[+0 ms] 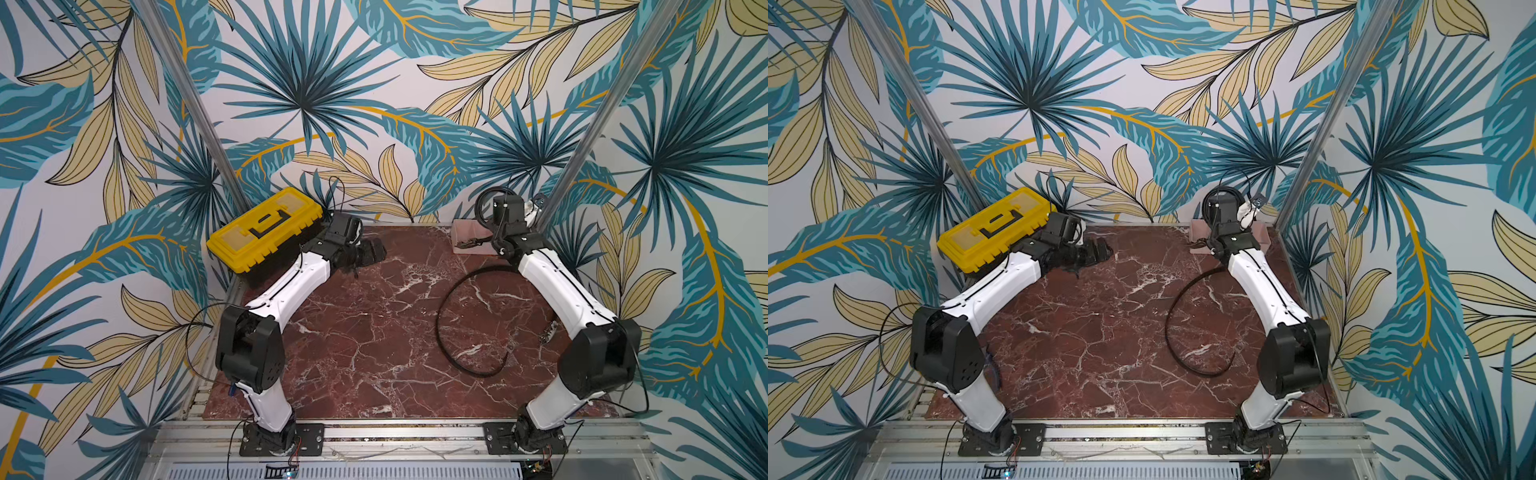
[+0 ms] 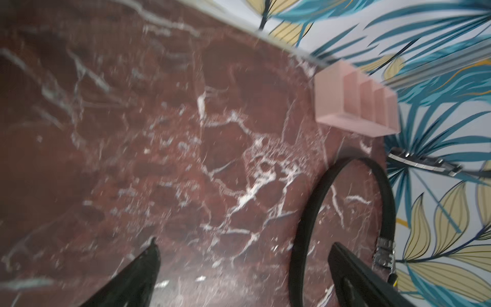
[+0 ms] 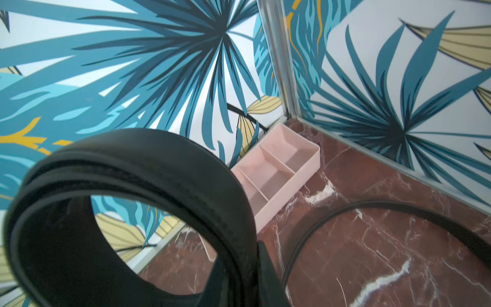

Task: Place the belts into the storage roll
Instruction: Place the belt in the container.

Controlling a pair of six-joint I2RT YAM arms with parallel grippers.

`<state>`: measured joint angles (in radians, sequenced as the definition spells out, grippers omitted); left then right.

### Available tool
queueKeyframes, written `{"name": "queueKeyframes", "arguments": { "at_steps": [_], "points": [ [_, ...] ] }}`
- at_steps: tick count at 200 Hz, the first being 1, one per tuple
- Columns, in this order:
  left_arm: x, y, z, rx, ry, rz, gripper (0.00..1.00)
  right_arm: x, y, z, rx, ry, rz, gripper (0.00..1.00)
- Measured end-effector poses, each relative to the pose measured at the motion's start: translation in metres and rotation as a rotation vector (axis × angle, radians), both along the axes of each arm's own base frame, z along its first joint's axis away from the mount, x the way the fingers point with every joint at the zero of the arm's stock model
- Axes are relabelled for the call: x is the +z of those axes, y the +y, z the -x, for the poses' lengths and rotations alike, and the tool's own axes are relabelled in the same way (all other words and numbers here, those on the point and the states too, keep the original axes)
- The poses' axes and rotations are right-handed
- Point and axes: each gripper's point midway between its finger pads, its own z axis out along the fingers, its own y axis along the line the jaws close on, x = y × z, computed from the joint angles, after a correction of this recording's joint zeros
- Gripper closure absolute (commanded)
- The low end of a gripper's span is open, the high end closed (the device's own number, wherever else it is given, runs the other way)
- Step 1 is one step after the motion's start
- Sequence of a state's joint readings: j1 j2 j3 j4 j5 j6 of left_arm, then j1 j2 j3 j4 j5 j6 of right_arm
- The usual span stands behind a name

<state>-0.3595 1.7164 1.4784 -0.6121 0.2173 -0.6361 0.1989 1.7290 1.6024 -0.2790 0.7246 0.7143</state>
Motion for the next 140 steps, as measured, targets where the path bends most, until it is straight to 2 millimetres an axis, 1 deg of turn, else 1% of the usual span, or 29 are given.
{"name": "queueKeyframes", "arguments": {
  "at_steps": [9,20,40,58,67,81,121,140],
  "points": [
    [-0.008,0.006,0.012,0.001,0.041,-0.009,0.0,0.001,0.006,-0.014,-0.019,-0.023,0.04,1.0],
    [-0.01,0.014,0.025,0.004,0.073,-0.013,0.01,0.0,0.014,-0.027,-0.046,-0.04,0.093,1.0],
    [0.0,0.024,0.045,0.007,0.08,-0.005,0.01,-0.006,0.027,-0.047,-0.085,-0.062,0.156,1.0],
    [0.011,0.032,0.056,0.007,0.064,0.002,0.0,-0.008,0.03,-0.06,-0.125,-0.084,0.184,1.0],
    [0.013,0.036,0.059,0.01,0.063,0.003,0.0,-0.006,0.028,-0.065,-0.149,-0.105,0.186,1.0],
    [0.011,0.044,0.06,0.023,0.072,0.003,0.0,-0.001,0.022,-0.07,-0.191,-0.124,0.195,1.0],
    [-0.011,0.073,0.058,0.089,0.14,-0.007,0.01,0.023,0.006,-0.082,-0.307,-0.197,0.203,1.0],
    [-0.018,0.085,0.057,0.119,0.164,-0.009,0.0,0.026,0.001,-0.089,-0.347,-0.214,0.204,1.0]
  ]
}}
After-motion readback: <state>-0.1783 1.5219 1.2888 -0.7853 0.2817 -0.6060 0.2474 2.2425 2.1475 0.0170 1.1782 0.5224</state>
